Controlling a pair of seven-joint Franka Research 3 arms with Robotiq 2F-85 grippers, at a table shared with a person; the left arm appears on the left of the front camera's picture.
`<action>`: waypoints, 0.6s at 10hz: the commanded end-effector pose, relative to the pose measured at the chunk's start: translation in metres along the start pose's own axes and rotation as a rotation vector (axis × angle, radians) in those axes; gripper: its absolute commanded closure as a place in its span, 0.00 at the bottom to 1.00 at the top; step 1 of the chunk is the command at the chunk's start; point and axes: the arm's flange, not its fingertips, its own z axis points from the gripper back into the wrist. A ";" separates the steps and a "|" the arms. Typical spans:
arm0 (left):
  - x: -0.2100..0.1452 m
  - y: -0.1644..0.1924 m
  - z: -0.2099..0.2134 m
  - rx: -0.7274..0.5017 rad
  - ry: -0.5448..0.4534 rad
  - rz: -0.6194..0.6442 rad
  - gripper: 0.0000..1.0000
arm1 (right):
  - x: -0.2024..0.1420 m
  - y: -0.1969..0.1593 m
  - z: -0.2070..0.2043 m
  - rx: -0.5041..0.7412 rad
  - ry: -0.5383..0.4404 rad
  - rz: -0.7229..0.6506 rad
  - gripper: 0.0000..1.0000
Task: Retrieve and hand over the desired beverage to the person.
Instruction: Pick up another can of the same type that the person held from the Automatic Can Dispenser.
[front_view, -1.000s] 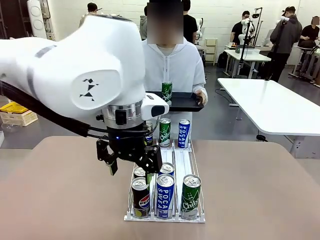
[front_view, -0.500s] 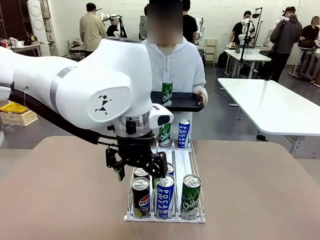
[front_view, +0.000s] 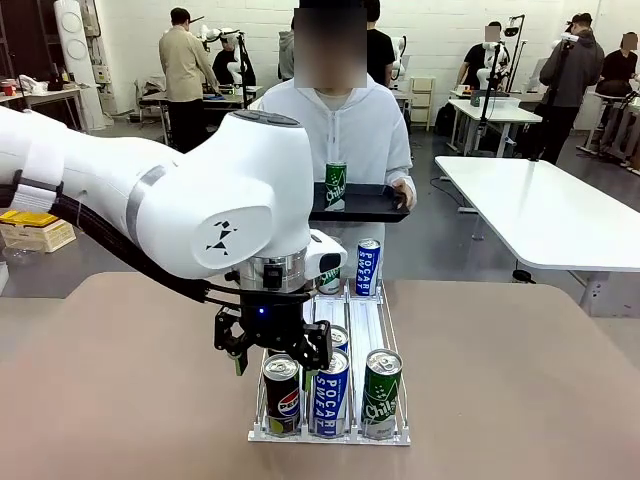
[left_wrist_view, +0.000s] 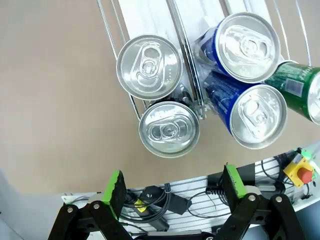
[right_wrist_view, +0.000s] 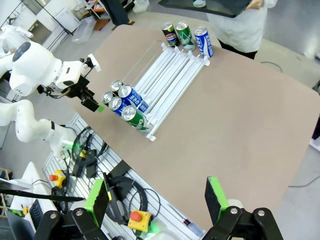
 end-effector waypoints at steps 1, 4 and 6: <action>0.005 -0.008 -0.006 0.017 -0.026 0.037 0.00 | 0.001 -0.001 0.000 0.023 -0.009 0.015 0.00; 0.013 -0.005 -0.017 0.021 -0.012 0.065 0.00 | 0.001 -0.001 0.000 0.023 -0.009 0.015 0.00; 0.015 -0.005 -0.019 0.021 -0.013 0.070 0.00 | 0.001 -0.001 0.000 0.023 -0.009 0.015 0.00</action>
